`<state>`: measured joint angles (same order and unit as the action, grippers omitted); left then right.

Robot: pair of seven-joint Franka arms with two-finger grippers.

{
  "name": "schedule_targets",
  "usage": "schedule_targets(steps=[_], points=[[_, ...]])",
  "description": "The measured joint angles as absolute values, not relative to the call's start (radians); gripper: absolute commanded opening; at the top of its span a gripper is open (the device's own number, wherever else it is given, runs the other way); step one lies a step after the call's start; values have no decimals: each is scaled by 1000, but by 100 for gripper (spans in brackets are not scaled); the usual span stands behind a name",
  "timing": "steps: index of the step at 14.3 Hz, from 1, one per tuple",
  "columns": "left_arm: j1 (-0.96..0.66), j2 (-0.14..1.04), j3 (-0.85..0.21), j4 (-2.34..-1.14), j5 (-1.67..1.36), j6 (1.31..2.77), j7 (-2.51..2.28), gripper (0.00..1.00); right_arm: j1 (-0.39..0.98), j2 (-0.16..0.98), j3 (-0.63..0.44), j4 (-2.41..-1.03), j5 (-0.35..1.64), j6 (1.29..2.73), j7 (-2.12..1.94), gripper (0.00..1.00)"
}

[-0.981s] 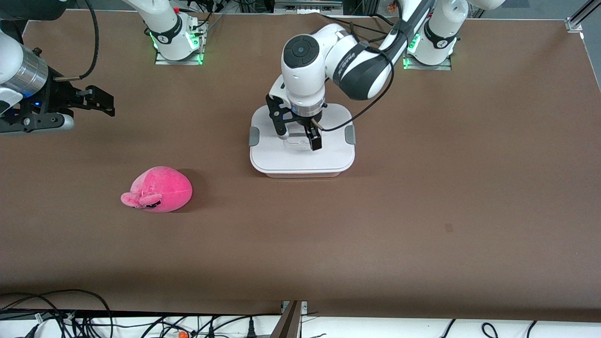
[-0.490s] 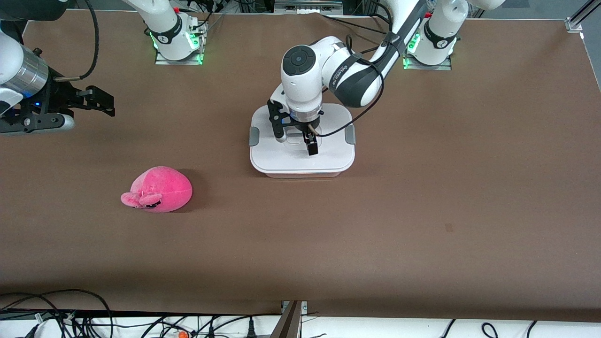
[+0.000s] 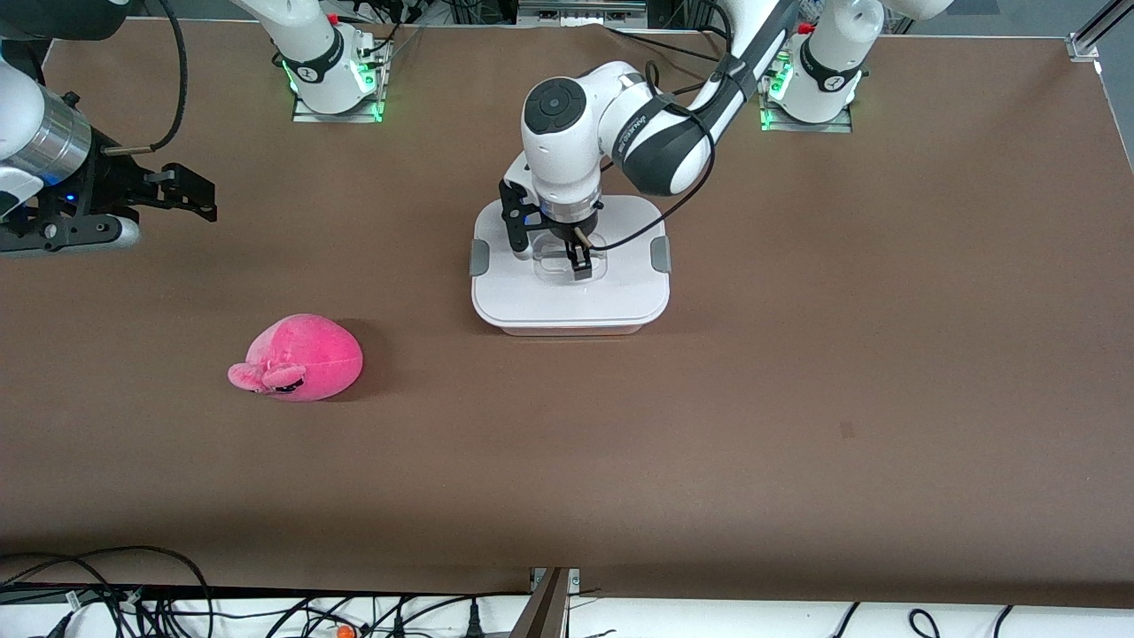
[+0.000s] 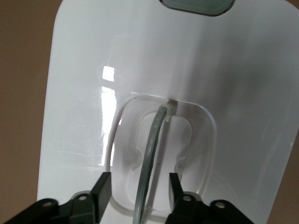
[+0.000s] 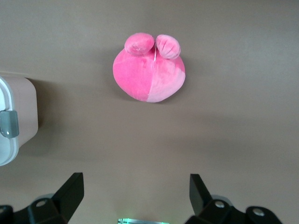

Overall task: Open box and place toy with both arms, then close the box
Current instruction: 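Grasp the lid handle with the left gripper while the right gripper reaches the toy, then lift the lid aside with the left gripper while the right gripper grasps the toy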

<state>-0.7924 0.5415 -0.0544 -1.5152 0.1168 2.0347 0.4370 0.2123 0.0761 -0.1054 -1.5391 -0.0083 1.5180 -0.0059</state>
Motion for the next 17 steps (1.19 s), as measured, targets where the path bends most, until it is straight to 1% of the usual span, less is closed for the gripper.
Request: schedule_targets(steps=[1,4,6,9,11,14,17], points=[[-793,540,-54,-1515,117,2032,437,3,212,83,-105,-1539,-8,1531,-6,100],[-793,537,-54,-1515,117,2022,434,0,213,114,-105,-1539,-8,1581,-6,100],[-797,533,-56,-1515,117,2010,434,0,213,145,-105,-1539,-8,1619,-6,100],[-798,532,-55,-1515,117,2009,434,0,212,240,-105,-1541,-8,1649,-6,100],[-798,531,-55,-1515,117,2007,434,0,211,303,-107,-1540,-9,1707,-14,100],[-798,516,-54,-1502,117,1964,423,0,206,354,-110,-1548,-9,1743,-14,100],[-794,492,-49,-1465,117,1887,414,0,191,379,-116,-1620,-9,1877,-20,100]])
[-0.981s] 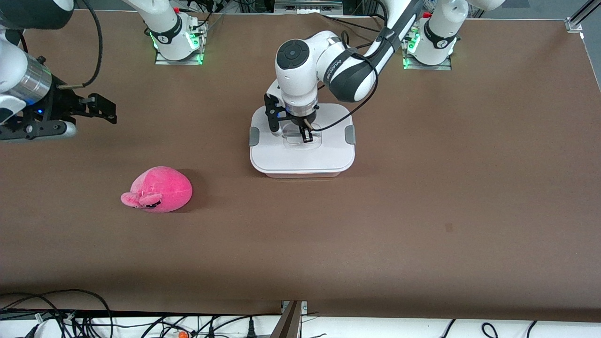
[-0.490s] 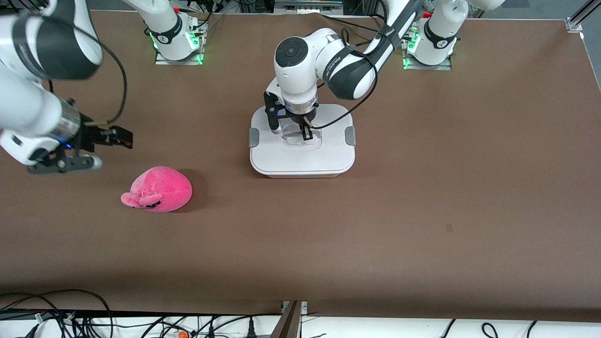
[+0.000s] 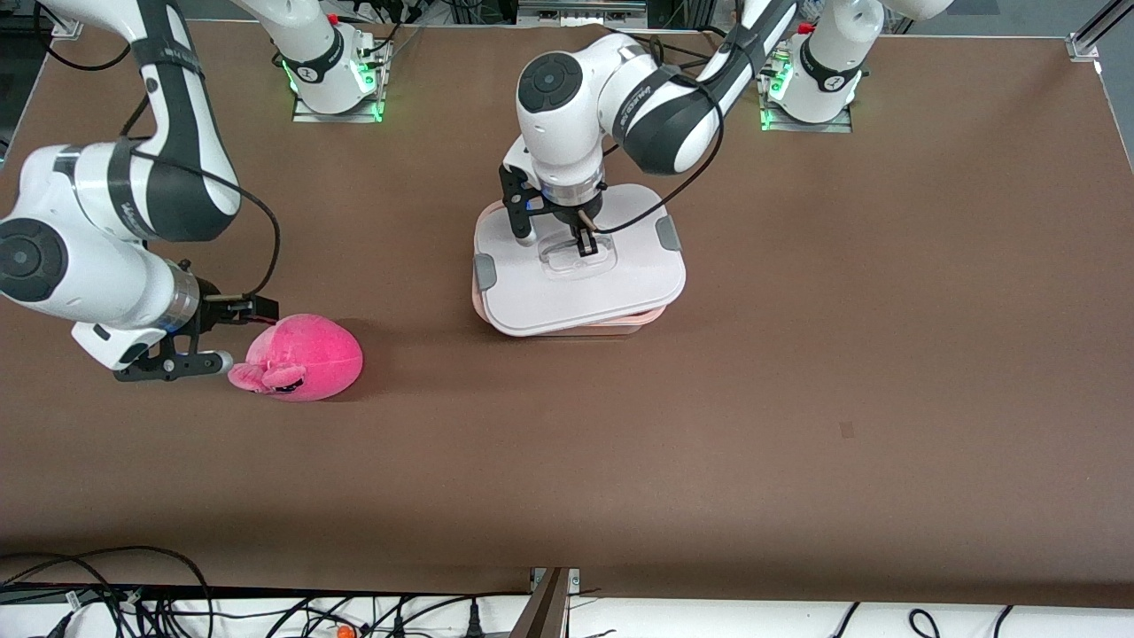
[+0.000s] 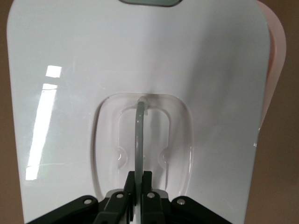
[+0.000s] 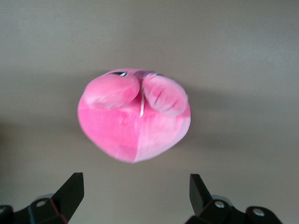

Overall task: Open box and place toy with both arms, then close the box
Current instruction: 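Lift the lid aside with the left gripper while the right gripper grasps the toy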

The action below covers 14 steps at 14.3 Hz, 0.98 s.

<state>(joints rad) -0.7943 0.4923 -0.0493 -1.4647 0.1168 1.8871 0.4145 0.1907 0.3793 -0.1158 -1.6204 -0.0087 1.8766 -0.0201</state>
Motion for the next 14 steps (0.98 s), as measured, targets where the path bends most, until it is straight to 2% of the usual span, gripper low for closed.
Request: schedule_targets(steps=[4,7,9,10,12,13,14], points=[[-727,450,-39,-1423,115,1779,426,0,187,389,-116,-1751,10,2100,-21,100],[-562,390,-34,-1403,68,1676,575,0,187,398,-115,-1794,18,2167,-21,99],[-433,366,-27,-1371,59,1587,683,0,187,399,-115,-1824,18,2210,-22,94],[-374,359,-24,-1351,58,1555,747,0,187,399,-115,-1841,18,2236,-22,84],[-253,357,-21,-1323,57,1527,876,0,188,403,-115,-1866,18,2273,-24,43],[-187,357,-21,-1321,55,1525,934,0,188,405,-114,-1871,18,2279,-25,29],[-119,359,-21,-1321,53,1525,995,0,188,406,-114,-1872,18,2283,-26,21]])
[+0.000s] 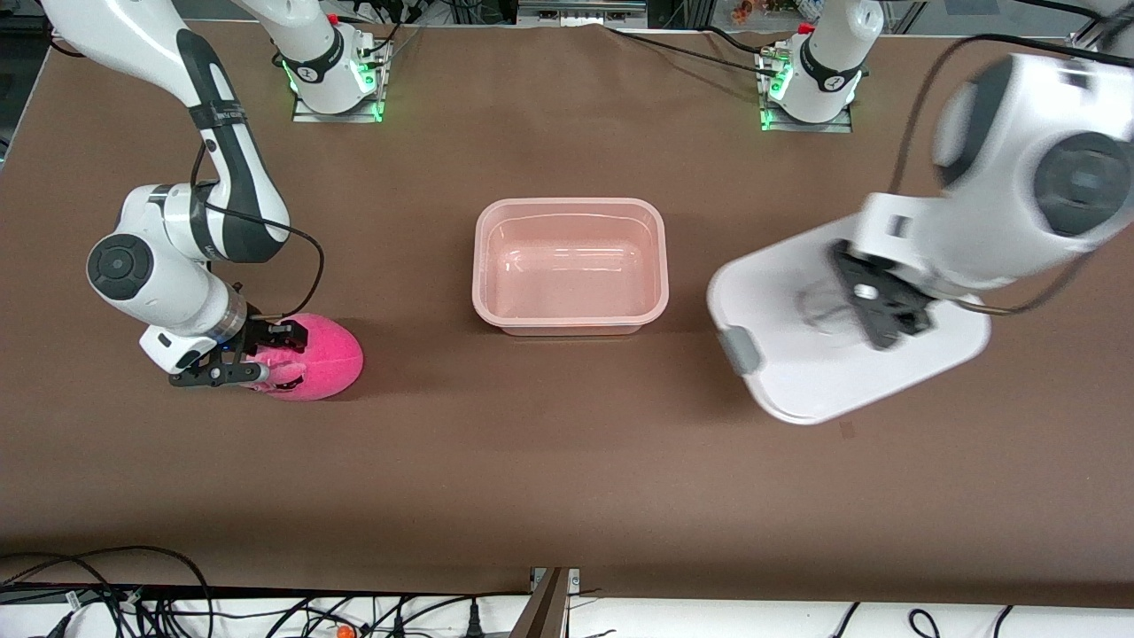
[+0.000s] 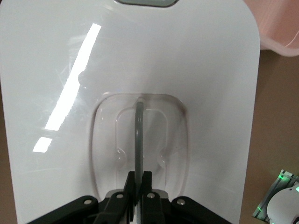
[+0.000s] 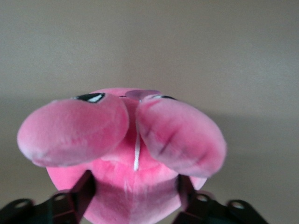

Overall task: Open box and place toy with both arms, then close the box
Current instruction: 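Lift the lid aside with the left gripper while the right gripper grasps the toy, then carry the pink toy with the right gripper into the pink box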

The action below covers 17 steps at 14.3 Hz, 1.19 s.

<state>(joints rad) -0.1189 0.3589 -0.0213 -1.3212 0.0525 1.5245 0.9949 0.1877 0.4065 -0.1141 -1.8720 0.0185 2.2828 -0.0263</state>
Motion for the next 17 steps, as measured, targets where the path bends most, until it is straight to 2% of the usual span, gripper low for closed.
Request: schedule_targets(steps=[2,5,9,11,17], points=[[-3,365,-21,-1321,46,1524,1125,0,188,406,-114,-1871,19,2288,-55,0],[97,371,-22,-1321,43,1524,1251,0,188,406,-114,-1865,20,2290,-115,0],[135,382,-22,-1322,43,1522,1318,0,188,395,-103,-1852,23,2275,-133,0],[135,392,-26,-1322,43,1522,1320,0,190,379,-76,-1810,23,2183,-134,0],[133,394,-39,-1321,43,1522,1322,0,201,330,30,-1579,26,1756,-139,0]])
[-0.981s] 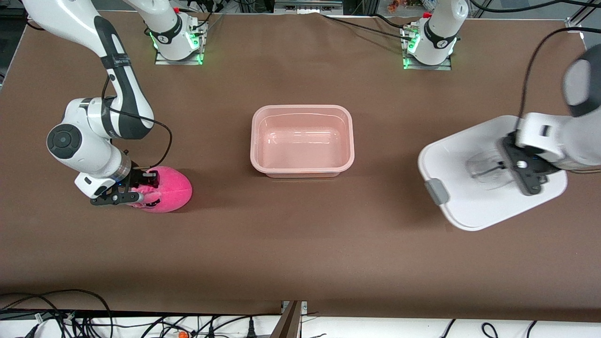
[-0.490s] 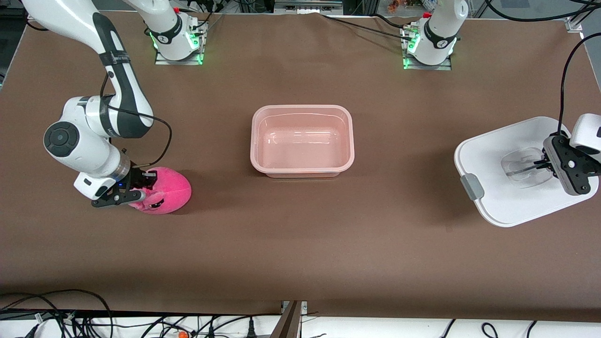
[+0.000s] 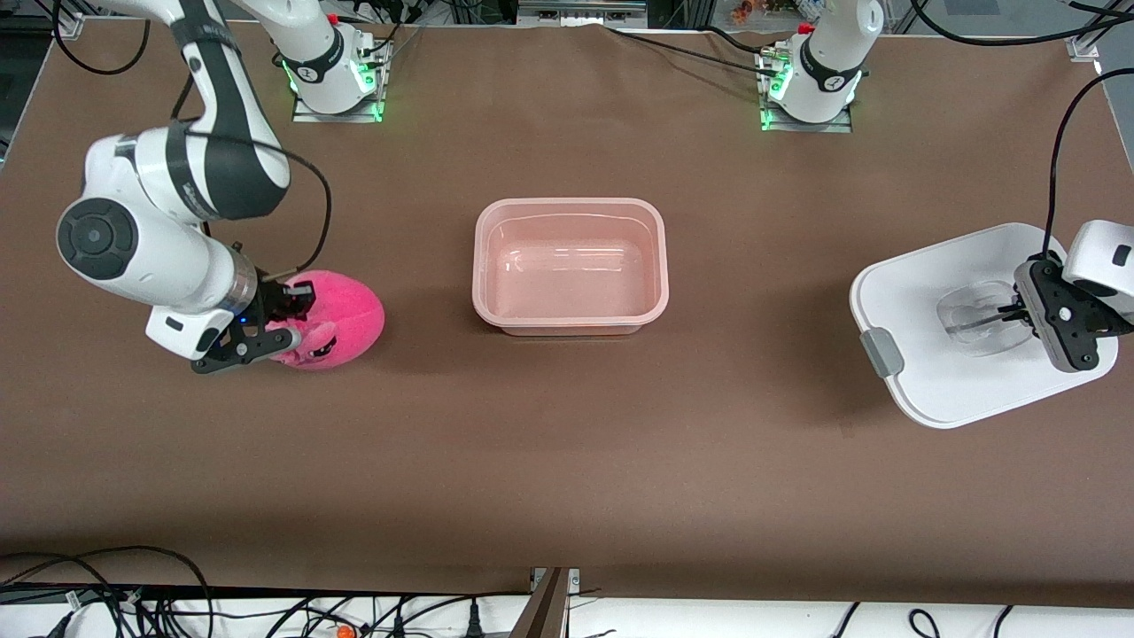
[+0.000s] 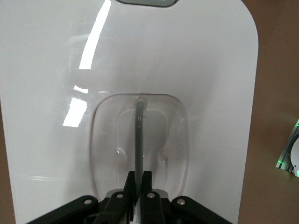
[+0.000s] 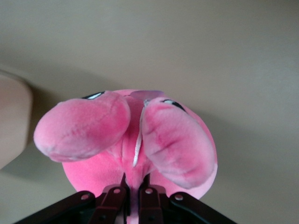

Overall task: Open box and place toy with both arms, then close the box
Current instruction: 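Carry the pink toy with the right gripper into the pink box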

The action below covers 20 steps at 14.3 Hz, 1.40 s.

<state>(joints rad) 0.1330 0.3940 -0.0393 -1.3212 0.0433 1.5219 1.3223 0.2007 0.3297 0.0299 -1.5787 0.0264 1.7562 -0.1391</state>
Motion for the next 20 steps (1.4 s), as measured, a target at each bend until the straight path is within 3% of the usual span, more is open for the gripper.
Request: schedule_targets(steps=[5,10,20], points=[[128,393,-51,-1318,43,1522,1322,0,336,370,152,-1376,31,1529,-145,0],[127,393,-52,-1317,43,1522,1322,0,575,452,156,-1267,29,1478,-145,0],[127,393,-52,-1316,43,1522,1322,0,695,596,155,-1150,-94,1461,-368,0]])
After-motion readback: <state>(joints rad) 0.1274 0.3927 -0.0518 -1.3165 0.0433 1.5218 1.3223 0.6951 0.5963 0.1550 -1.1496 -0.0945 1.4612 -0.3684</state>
